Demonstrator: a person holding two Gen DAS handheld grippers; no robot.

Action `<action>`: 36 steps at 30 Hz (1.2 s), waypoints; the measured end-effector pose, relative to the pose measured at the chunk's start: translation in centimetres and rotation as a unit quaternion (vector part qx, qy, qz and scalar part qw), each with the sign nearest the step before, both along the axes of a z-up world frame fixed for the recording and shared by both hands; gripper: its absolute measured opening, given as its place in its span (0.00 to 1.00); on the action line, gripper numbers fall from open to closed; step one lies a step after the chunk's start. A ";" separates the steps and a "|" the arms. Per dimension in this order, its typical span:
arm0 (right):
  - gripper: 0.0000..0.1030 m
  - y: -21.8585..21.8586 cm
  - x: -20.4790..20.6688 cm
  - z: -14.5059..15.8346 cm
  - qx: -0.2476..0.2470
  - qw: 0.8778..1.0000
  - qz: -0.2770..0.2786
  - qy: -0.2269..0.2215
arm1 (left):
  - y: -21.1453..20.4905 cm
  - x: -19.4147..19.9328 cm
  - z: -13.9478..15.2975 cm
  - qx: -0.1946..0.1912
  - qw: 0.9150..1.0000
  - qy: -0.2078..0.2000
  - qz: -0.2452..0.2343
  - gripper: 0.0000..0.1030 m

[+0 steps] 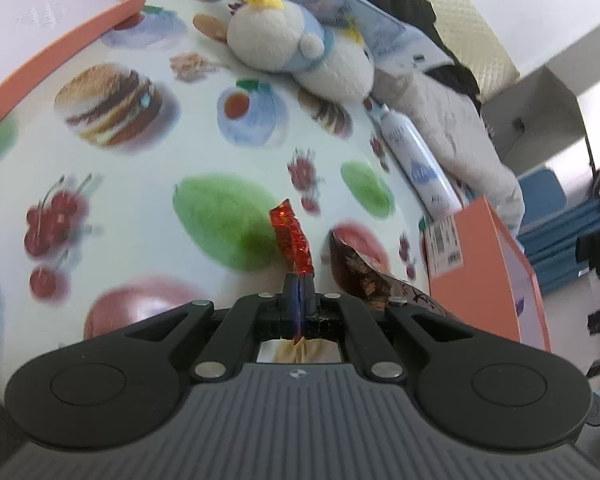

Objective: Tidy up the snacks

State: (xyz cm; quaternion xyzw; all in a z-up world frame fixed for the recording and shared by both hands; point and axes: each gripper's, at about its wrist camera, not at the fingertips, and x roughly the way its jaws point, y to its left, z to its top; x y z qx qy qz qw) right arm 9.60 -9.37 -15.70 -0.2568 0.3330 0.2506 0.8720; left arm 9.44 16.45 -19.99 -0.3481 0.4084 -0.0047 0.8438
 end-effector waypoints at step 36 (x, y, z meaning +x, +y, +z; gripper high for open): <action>0.82 -1.2 -0.1 -3.3 0.127 0.982 -0.098 0.101 | -4.7 0.9 0.1 0.118 0.984 0.033 -0.132 0.70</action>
